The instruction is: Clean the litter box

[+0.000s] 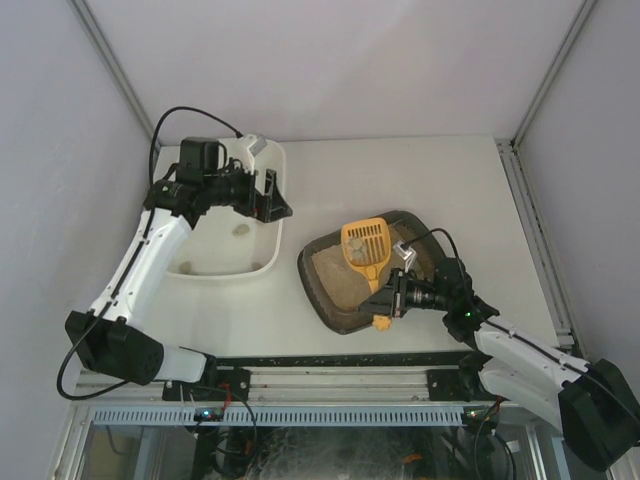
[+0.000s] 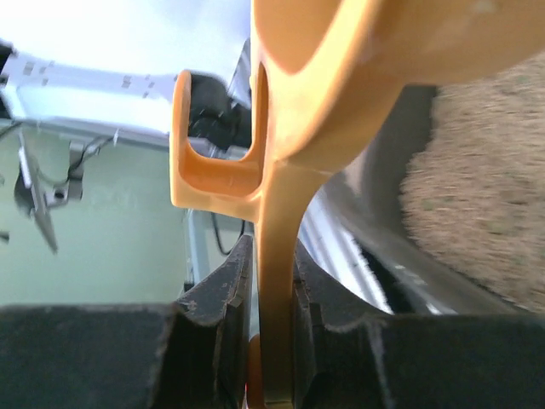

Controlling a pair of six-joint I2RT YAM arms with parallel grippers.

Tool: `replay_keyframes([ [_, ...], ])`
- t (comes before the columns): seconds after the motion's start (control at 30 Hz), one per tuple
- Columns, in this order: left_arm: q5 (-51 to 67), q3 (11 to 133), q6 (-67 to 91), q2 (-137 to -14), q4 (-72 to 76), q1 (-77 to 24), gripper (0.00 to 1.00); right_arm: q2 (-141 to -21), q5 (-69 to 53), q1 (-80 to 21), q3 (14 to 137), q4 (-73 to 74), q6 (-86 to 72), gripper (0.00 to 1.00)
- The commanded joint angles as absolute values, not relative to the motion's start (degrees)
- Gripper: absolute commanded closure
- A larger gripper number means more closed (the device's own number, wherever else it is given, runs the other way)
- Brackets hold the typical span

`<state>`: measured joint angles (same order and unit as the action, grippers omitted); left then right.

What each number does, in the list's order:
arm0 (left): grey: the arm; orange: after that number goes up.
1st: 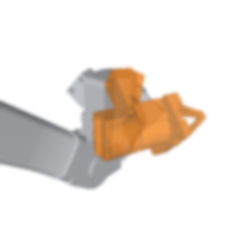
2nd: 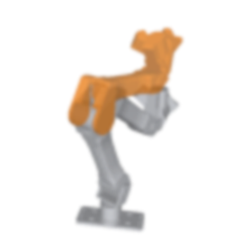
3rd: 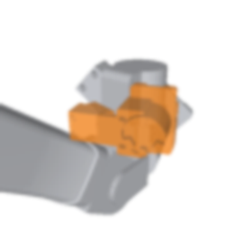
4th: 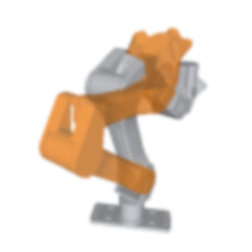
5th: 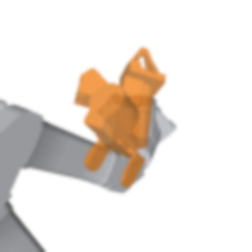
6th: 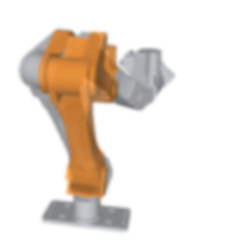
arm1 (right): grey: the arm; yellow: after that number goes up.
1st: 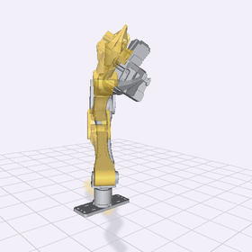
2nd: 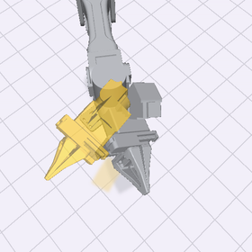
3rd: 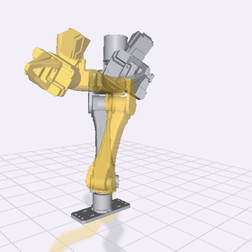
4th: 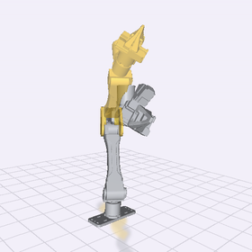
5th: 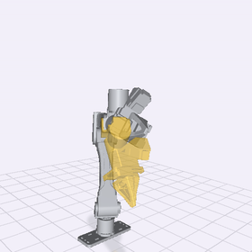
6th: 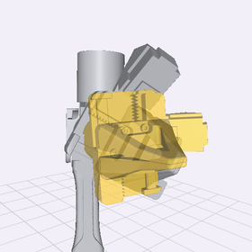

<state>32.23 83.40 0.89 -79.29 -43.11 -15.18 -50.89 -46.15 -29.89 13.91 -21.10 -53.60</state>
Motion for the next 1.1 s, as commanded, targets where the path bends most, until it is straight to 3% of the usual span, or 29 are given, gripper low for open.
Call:
replay_keyframes([
  [0.0, 36.5, 78.8, 2.0, -77.3, -43.0, -12.3, 0.00, -49.2, -46.7, -33.6, 18.8, -20.9, -53.1, 1.00],
  [0.1, 37.3, 77.5, 3.6, -76.8, -42.4, -10.6, 0.00, -47.9, -48.5, -27.8, 18.0, -20.4, -54.6, 1.00],
  [0.23, 33.1, 76.5, 3.1, -75.3, -41.4, -10.1, 0.00, -49.2, -48.7, -31.2, 19.2, -21.8, -56.3, 1.00],
  [0.43, 29.9, 75.2, 3.4, -72.4, -39.1, -10.0, 0.00, -51.6, -50.0, -28.2, 17.9, -24.1, -57.9, 1.00],
  [0.53, 33.6, 75.0, 3.2, -71.5, -39.2, -9.3, 0.00, -52.4, -50.1, -29.9, 18.4, -24.2, -57.8, 1.00],
  [0.67, 41.4, 70.4, 7.3, -68.5, -33.1, -5.7, 0.00, -52.1, -52.0, -23.9, 16.1, -26.5, -60.0, 1.00],
  [0.83, 46.7, 68.9, 6.9, -69.5, -34.6, -4.3, 0.00, -55.3, -48.7, -34.4, 17.5, -26.6, -59.6, 1.00],
  [0.97, 40.9, 67.7, 5.5, -67.8, -33.9, -4.3, 0.00, -57.6, -51.5, -26.6, 9.7, -41.6, -69.3, 1.00],
  [1.07, 41.4, 66.0, 5.2, -66.4, -33.2, -4.3, 0.00, -56.6, -48.9, -30.7, 11.2, -36.4, -65.9, 1.00],
])
